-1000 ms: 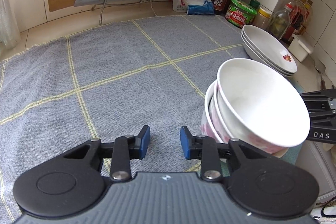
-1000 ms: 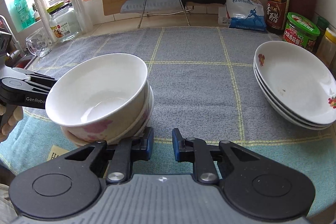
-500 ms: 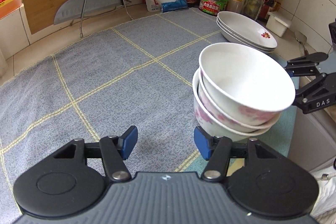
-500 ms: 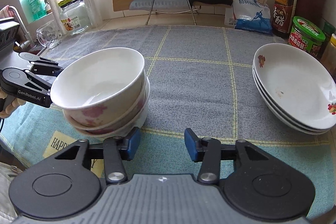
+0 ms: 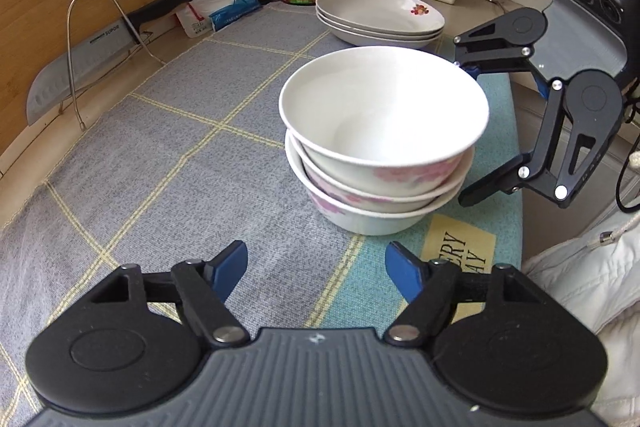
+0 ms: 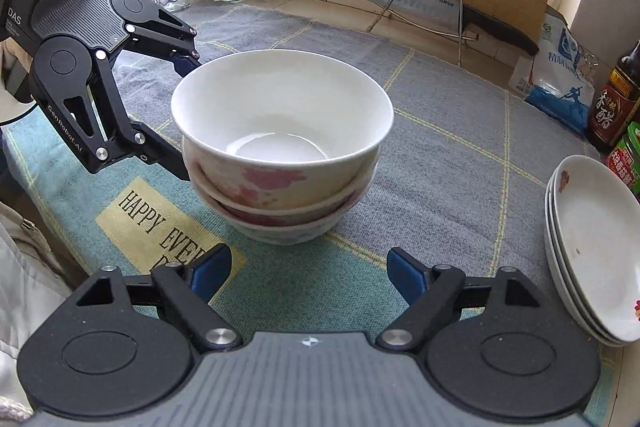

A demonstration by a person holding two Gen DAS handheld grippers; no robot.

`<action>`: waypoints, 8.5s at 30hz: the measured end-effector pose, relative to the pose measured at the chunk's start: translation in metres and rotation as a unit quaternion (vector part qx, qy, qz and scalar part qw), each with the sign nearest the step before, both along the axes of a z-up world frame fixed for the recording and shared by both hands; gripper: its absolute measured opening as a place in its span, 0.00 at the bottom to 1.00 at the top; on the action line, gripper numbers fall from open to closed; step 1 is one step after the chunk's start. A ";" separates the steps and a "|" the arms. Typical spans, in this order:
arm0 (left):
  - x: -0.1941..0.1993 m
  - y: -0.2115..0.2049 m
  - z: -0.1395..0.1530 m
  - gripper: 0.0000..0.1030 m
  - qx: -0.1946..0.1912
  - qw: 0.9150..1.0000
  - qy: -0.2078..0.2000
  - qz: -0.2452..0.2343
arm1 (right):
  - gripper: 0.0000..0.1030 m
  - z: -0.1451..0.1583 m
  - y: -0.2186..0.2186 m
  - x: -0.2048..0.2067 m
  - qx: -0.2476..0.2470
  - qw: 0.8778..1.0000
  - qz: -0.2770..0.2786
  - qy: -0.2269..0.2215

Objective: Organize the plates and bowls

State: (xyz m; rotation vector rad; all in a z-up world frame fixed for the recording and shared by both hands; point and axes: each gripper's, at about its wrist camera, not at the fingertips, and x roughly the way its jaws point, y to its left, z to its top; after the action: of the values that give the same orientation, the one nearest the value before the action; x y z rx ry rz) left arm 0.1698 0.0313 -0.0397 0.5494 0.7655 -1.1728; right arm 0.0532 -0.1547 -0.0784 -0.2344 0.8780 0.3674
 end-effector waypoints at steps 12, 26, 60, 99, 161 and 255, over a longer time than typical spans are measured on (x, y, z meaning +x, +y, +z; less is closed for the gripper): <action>-0.005 -0.020 -0.003 0.76 -0.007 0.995 -0.004 -0.098 | 0.83 0.000 0.007 0.009 0.000 0.998 0.055 0.002; 0.010 -0.037 -0.009 0.74 0.007 0.986 0.015 -0.167 | 0.74 -0.003 0.005 0.035 -0.003 0.988 0.146 0.042; 0.008 -0.043 -0.007 0.73 0.010 0.982 0.009 -0.188 | 0.74 0.000 -0.001 0.036 -0.027 0.982 0.178 0.055; 0.012 -0.044 -0.001 0.85 -0.040 0.979 0.024 -0.198 | 0.84 0.009 -0.006 0.037 -0.015 0.986 0.156 0.048; 0.043 -0.304 0.003 0.85 -0.048 0.977 -0.014 -0.208 | 0.84 0.029 -0.261 0.073 -0.033 0.994 0.100 0.018; -0.032 -0.168 0.090 0.99 -0.084 0.969 -0.040 0.229 | 1.00 0.126 -0.125 -0.063 -0.002 0.866 -0.486 -0.119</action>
State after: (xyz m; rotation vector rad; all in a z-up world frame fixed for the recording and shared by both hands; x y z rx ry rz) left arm 0.1379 -0.1364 0.0507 0.2568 0.6703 -0.7714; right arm -0.0099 -0.2794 0.0472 0.1748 0.6521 -0.6000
